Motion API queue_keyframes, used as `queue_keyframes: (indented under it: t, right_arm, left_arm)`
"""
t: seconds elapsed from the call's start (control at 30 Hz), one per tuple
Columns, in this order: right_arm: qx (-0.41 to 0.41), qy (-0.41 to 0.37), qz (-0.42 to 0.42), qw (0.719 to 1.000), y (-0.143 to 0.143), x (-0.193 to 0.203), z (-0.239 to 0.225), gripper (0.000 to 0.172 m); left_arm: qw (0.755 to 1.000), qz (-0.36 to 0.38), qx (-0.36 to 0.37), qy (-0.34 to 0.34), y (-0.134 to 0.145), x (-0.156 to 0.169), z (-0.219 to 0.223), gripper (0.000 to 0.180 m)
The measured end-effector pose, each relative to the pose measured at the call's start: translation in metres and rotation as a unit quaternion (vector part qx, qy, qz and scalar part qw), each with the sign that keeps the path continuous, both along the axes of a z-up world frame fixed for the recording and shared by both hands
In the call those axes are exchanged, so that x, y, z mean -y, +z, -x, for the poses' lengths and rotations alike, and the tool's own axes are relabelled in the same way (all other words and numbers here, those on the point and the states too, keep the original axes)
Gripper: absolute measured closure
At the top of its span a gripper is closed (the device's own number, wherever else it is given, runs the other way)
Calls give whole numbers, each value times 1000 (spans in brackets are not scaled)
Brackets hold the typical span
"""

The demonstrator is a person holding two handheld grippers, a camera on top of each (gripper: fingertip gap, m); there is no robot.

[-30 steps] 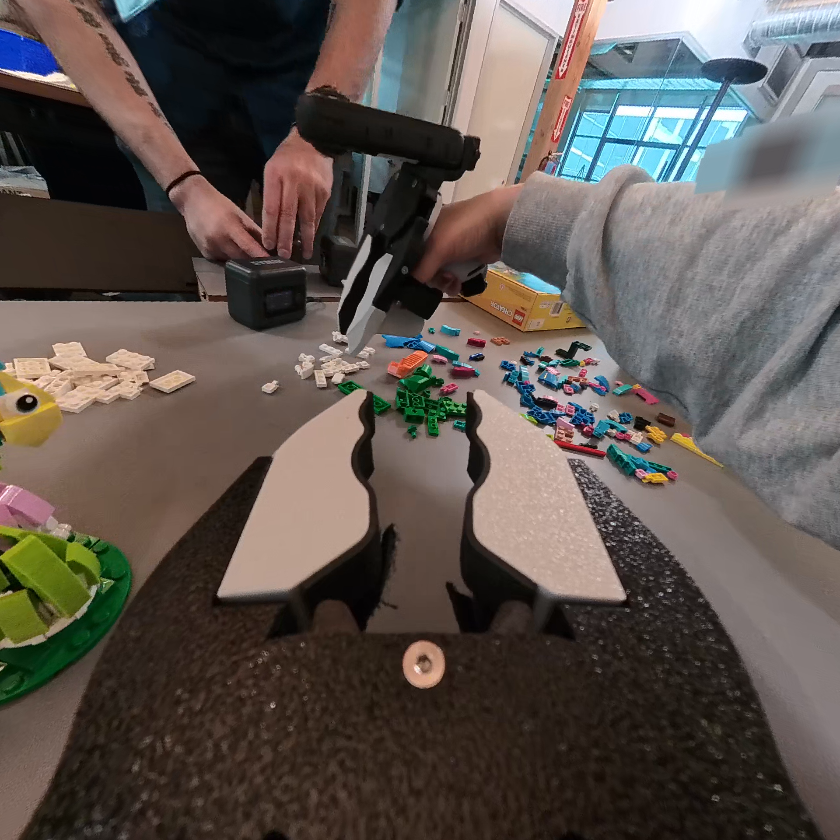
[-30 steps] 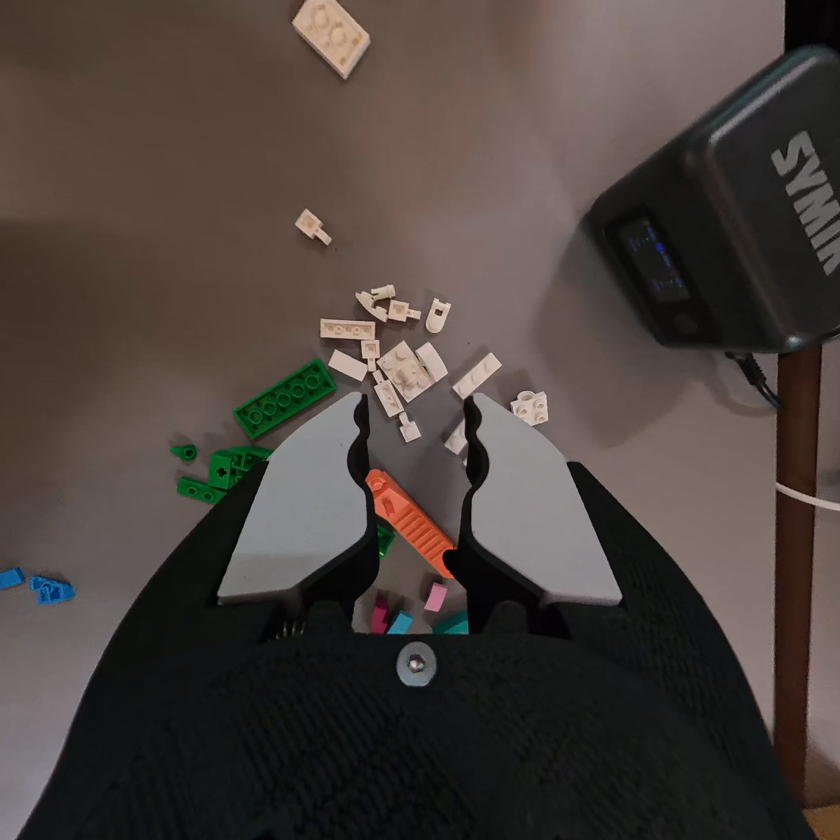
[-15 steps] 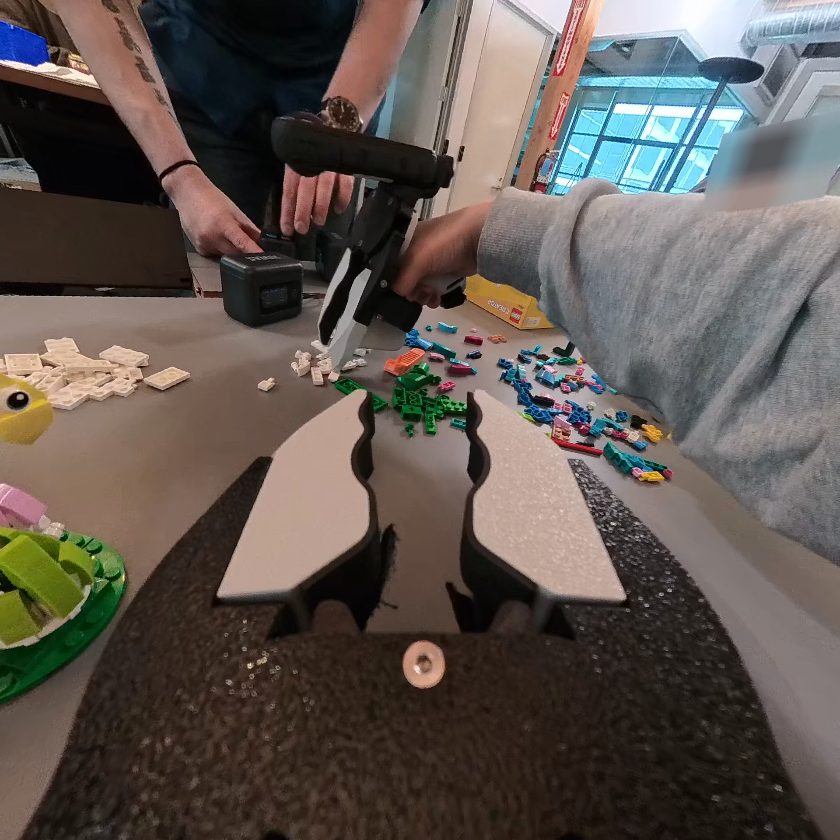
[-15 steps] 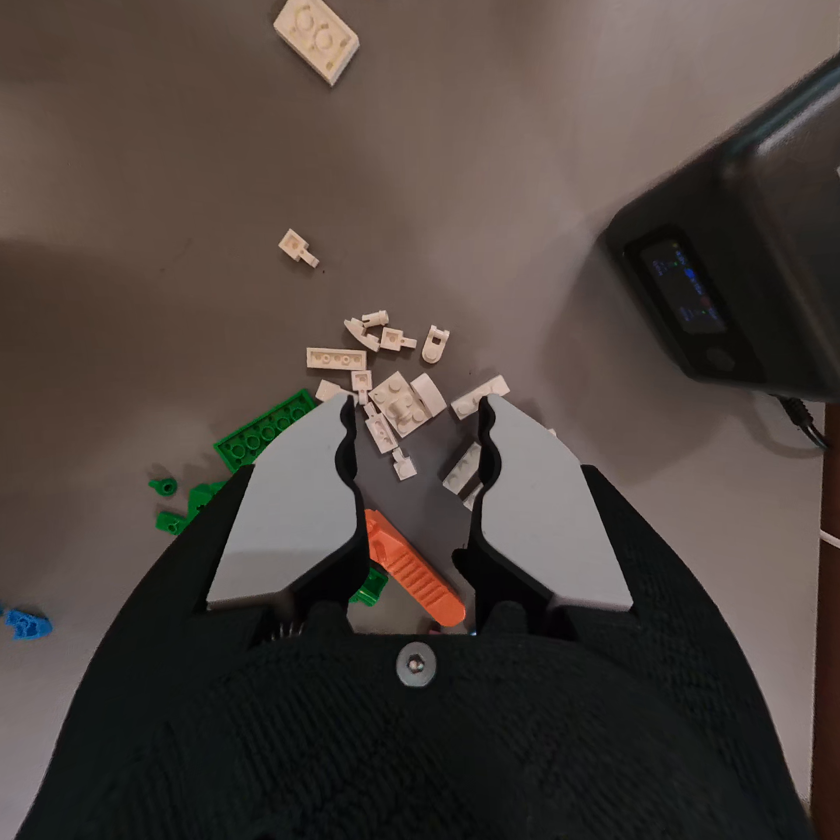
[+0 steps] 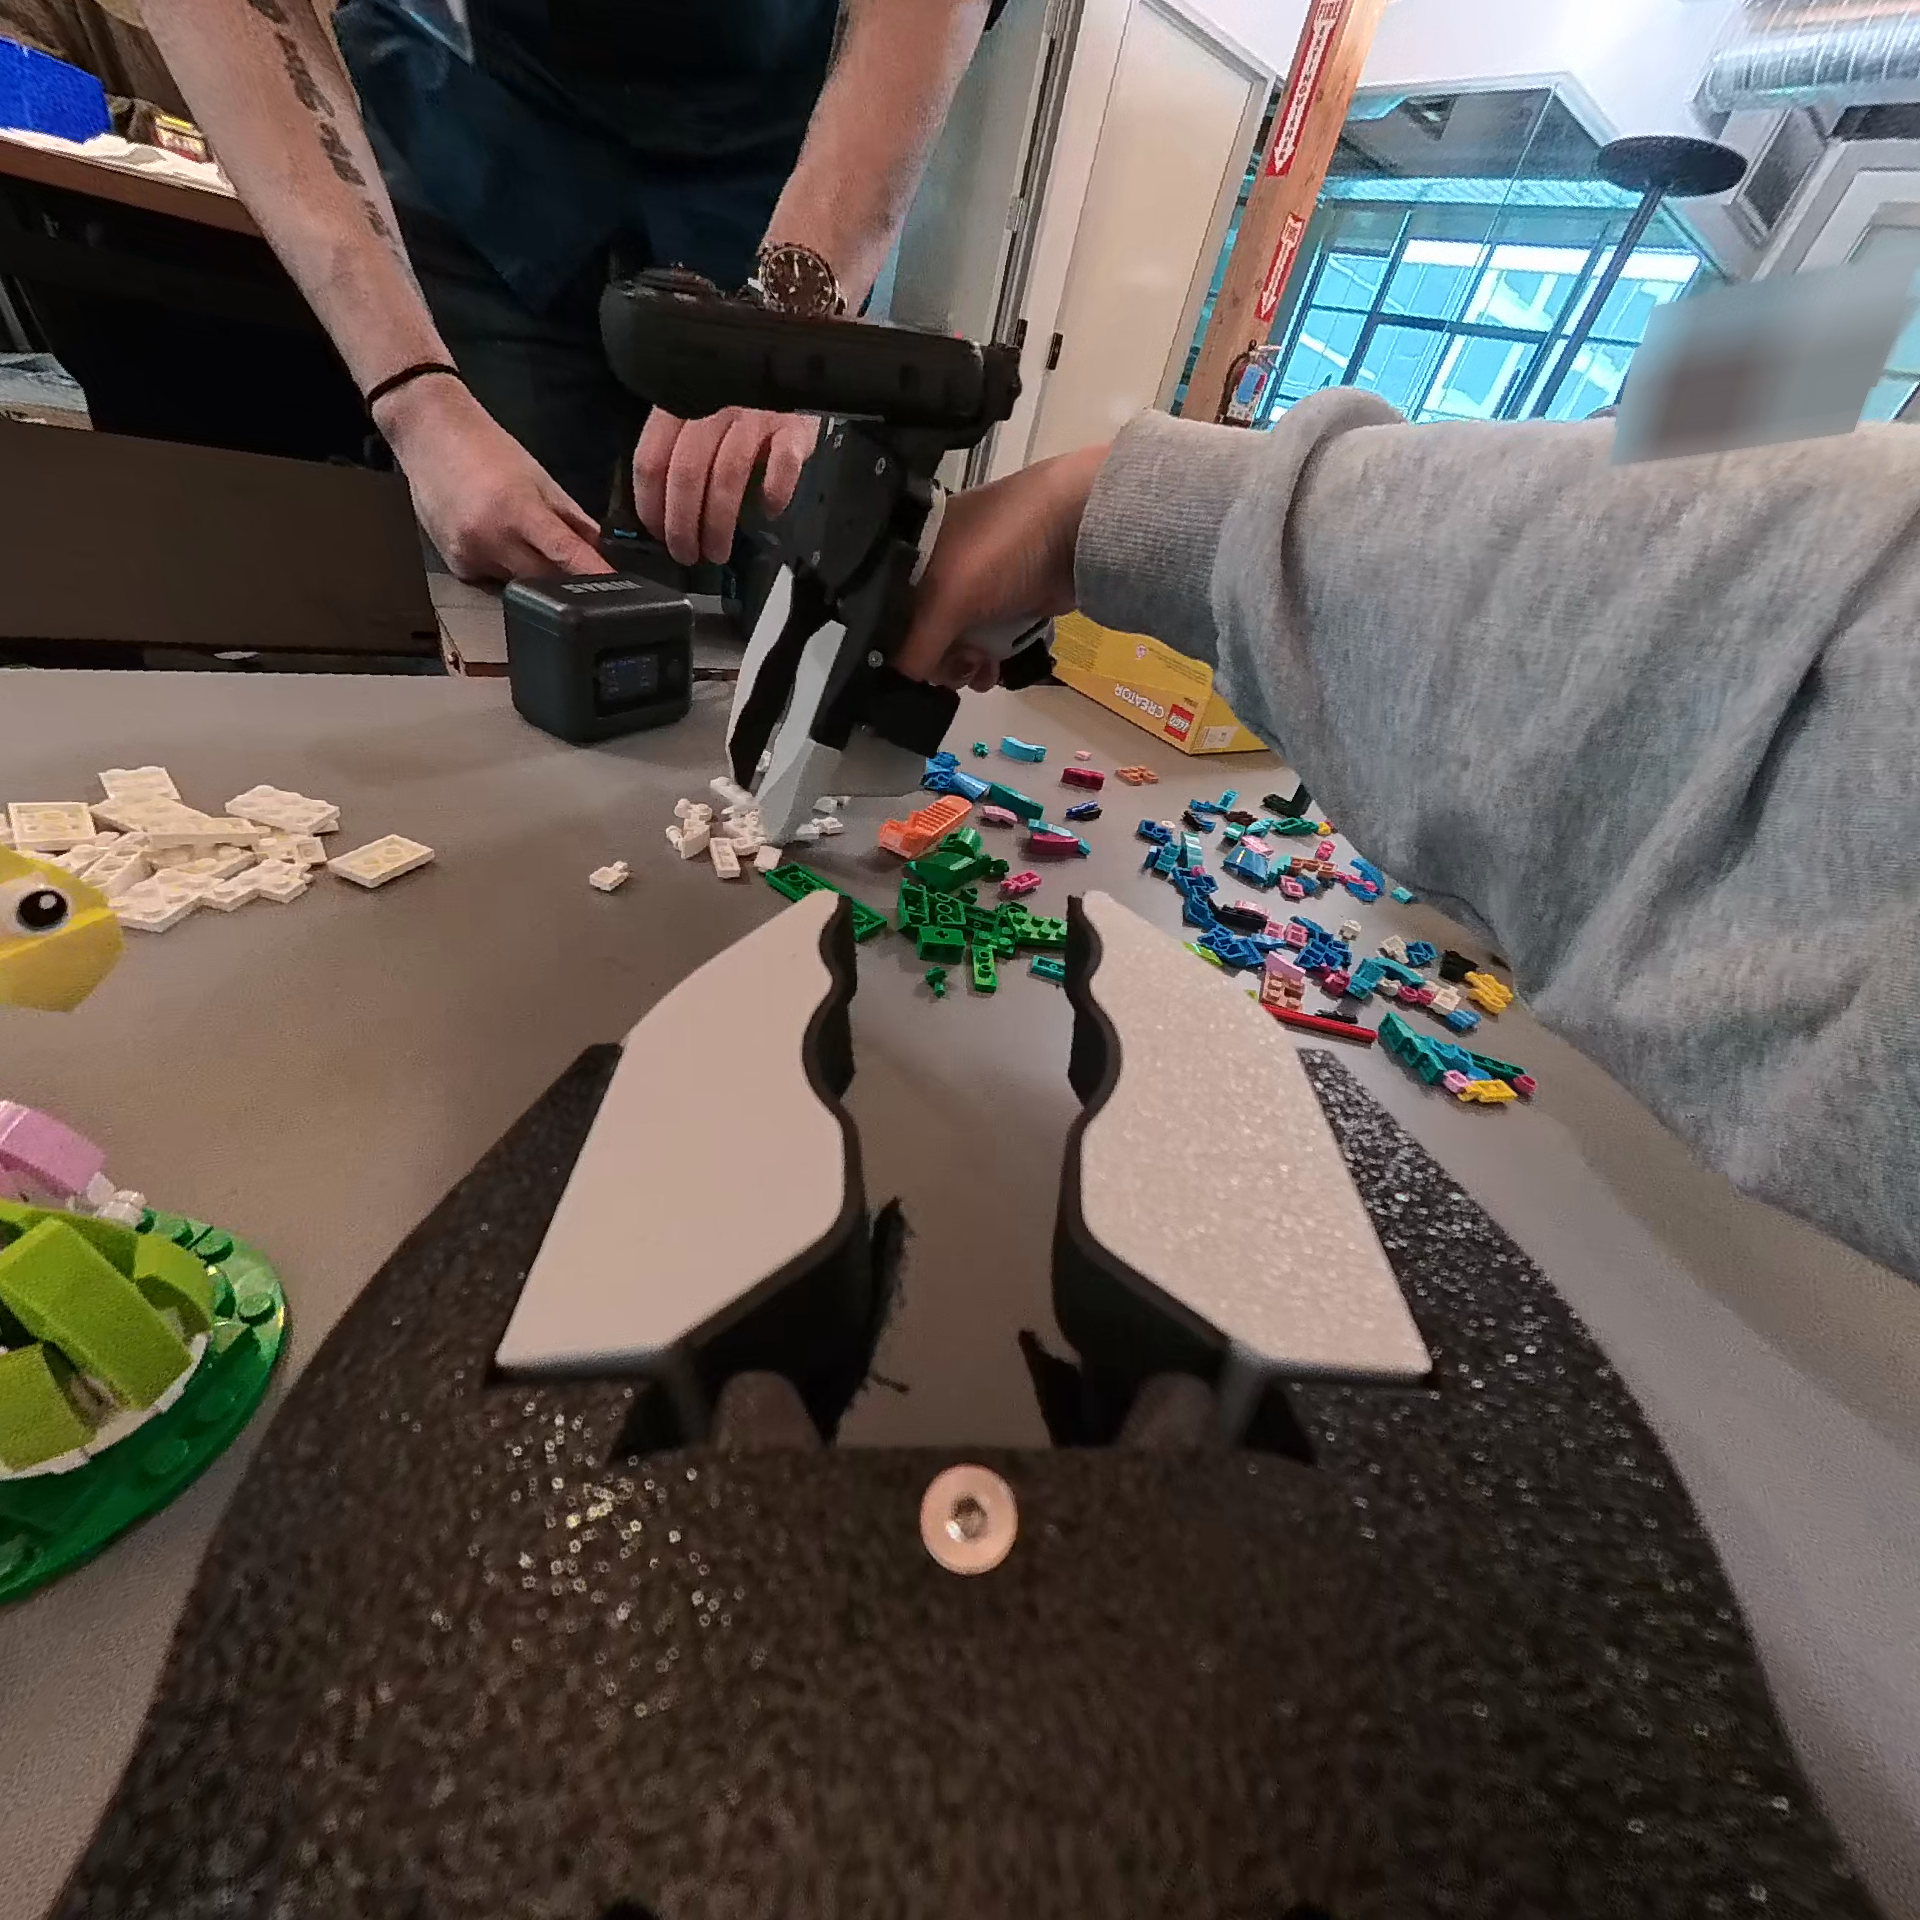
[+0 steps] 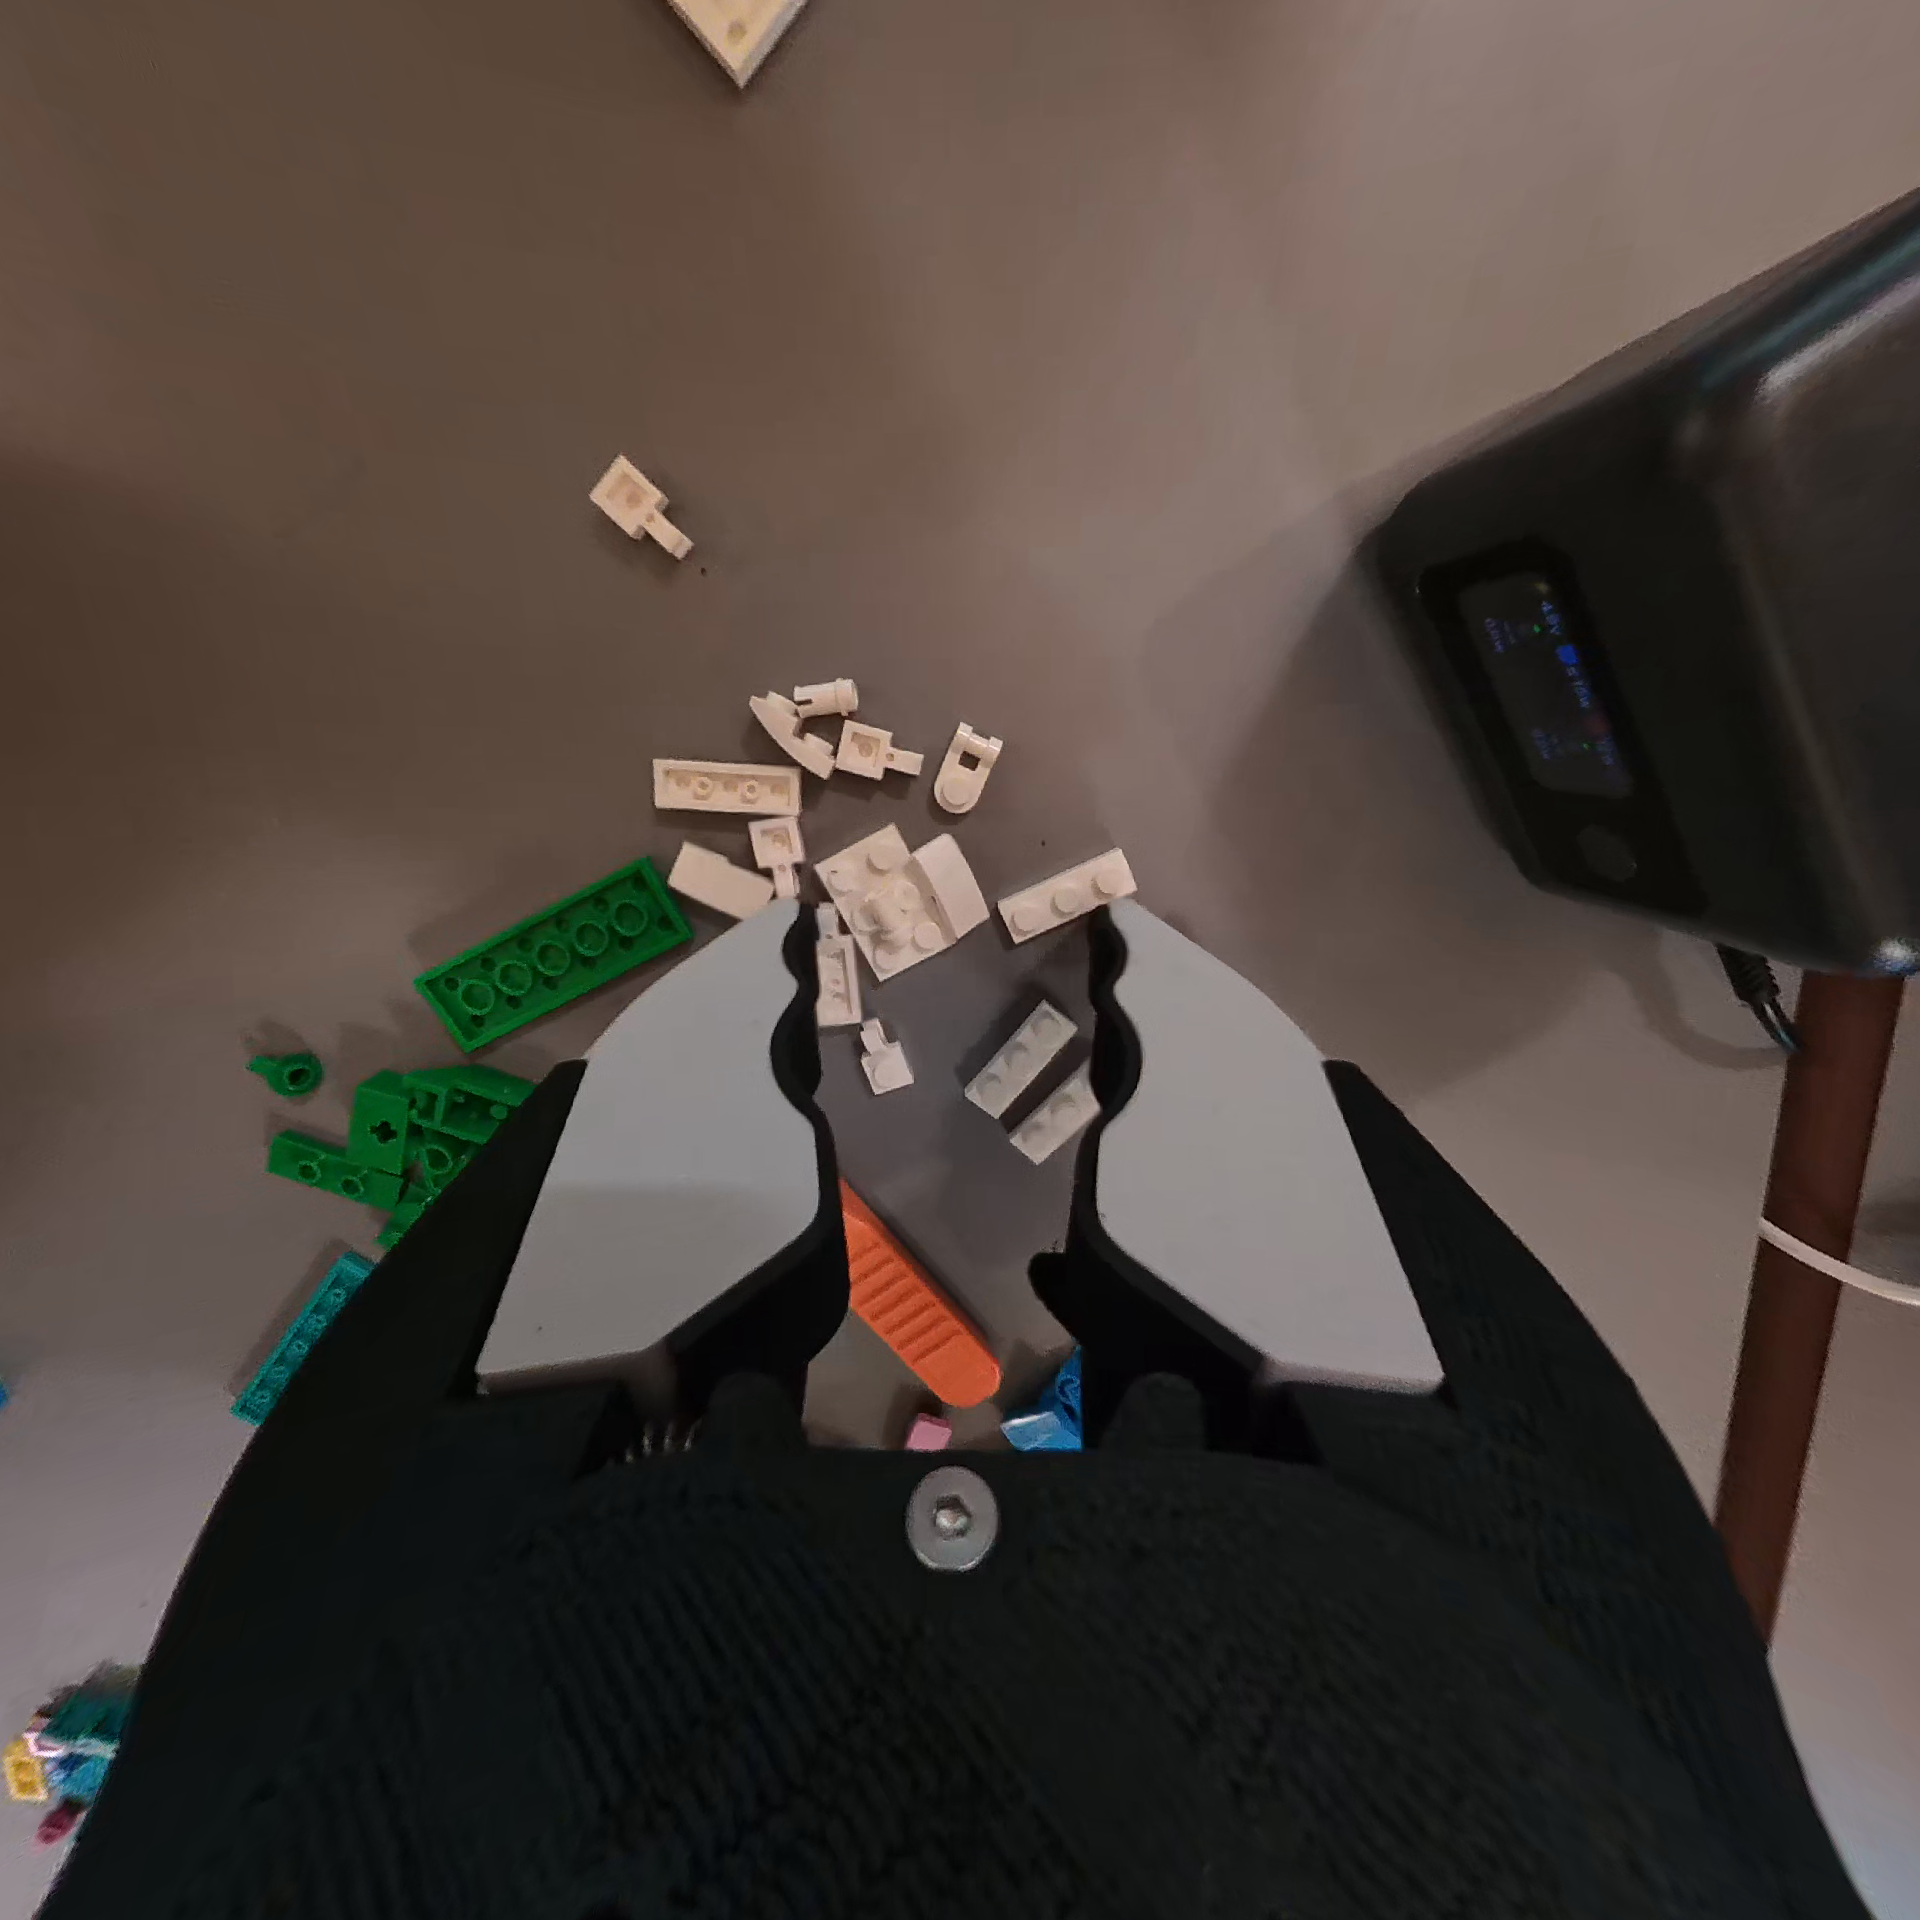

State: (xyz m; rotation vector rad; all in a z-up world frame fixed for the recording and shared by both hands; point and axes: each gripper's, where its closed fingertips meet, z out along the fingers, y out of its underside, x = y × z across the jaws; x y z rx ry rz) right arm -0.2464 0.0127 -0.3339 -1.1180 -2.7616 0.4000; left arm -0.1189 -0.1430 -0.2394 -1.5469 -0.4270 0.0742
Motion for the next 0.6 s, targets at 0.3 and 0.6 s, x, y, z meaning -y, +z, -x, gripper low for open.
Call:
queue_keyframes:
  t: [0.3, 0.6]
  right_arm:
    - [-16, 31, -8, 999, 1, 9, 5, 154]
    - [-53, 81, 16, 995, 13, 67, 45, 157]
  left_arm:
    - [1000, 0, 2, 0, 0, 0, 0, 142]
    - [1000, -2, 5, -1, 0, 0, -1, 142]
